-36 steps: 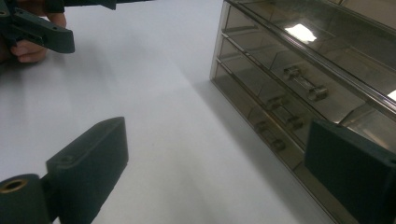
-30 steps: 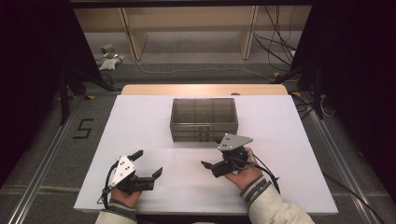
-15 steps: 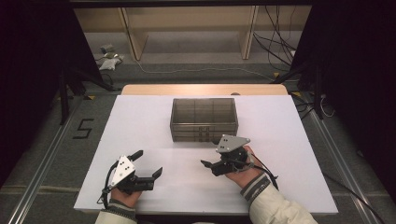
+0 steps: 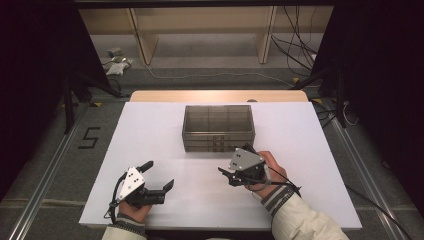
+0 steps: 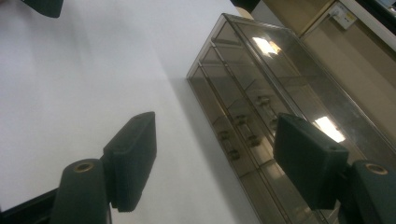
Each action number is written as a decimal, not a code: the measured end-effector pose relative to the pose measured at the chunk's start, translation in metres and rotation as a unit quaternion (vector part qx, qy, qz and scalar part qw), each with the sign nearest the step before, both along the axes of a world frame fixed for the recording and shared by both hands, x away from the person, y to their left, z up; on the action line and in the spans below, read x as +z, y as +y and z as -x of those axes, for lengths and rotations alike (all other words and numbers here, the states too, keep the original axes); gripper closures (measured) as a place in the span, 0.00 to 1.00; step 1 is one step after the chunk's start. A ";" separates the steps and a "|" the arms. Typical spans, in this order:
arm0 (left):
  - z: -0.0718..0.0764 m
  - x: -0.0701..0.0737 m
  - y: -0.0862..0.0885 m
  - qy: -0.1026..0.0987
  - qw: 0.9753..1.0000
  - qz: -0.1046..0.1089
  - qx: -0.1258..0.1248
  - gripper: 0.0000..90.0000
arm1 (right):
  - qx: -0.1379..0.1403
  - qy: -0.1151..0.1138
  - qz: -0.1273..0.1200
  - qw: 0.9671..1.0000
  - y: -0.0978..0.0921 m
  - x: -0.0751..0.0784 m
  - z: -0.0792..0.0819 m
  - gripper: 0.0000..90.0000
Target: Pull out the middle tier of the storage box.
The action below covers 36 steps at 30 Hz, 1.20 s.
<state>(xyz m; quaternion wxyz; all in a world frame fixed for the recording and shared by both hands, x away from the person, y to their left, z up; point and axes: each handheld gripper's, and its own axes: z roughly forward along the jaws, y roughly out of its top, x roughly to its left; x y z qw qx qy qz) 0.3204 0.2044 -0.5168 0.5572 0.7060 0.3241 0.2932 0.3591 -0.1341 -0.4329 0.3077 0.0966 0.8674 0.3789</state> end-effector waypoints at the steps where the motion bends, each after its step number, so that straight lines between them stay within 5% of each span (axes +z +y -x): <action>1: 0.000 0.000 0.000 0.000 1.000 0.000 0.000 0.05 | -0.001 -0.001 0.002 1.000 0.001 0.000 0.000 0.35; 13: 0.000 0.000 0.000 0.000 1.000 0.000 0.000 0.05 | -0.009 -0.030 0.028 0.999 0.005 -0.005 0.002 0.36; 19: 0.000 0.000 0.000 -0.001 1.000 -0.004 0.001 0.05 | -0.024 -0.075 0.065 0.995 0.010 -0.012 0.006 0.37; 20: 0.000 0.000 -0.001 -0.001 1.000 -0.005 0.001 0.05 | -0.027 -0.097 0.080 0.992 0.012 -0.015 0.008 0.38; 27: 0.000 0.000 -0.001 -0.001 1.000 -0.004 0.001 0.05 | -0.037 -0.128 0.109 0.985 0.016 -0.022 0.010 0.40; 28: 0.000 0.000 -0.001 -0.001 1.000 -0.005 0.001 0.05 | -0.043 -0.143 0.120 0.981 0.017 -0.024 0.010 0.41; 29: 0.000 0.000 -0.001 -0.001 1.000 -0.005 0.001 0.05 | -0.043 -0.143 0.120 0.981 0.017 -0.024 0.010 0.41; 30: 0.000 0.000 -0.001 -0.001 1.000 -0.005 0.001 0.05 | -0.051 -0.158 0.135 0.977 0.018 -0.026 0.009 0.41; 35: 0.000 0.000 -0.001 -0.001 1.000 -0.005 0.001 0.05 | -0.055 -0.173 0.155 0.971 0.022 -0.029 0.006 0.43; 36: 0.000 0.000 -0.001 -0.001 1.000 -0.005 0.001 0.05 | -0.055 -0.184 0.166 0.967 0.023 -0.029 0.006 0.43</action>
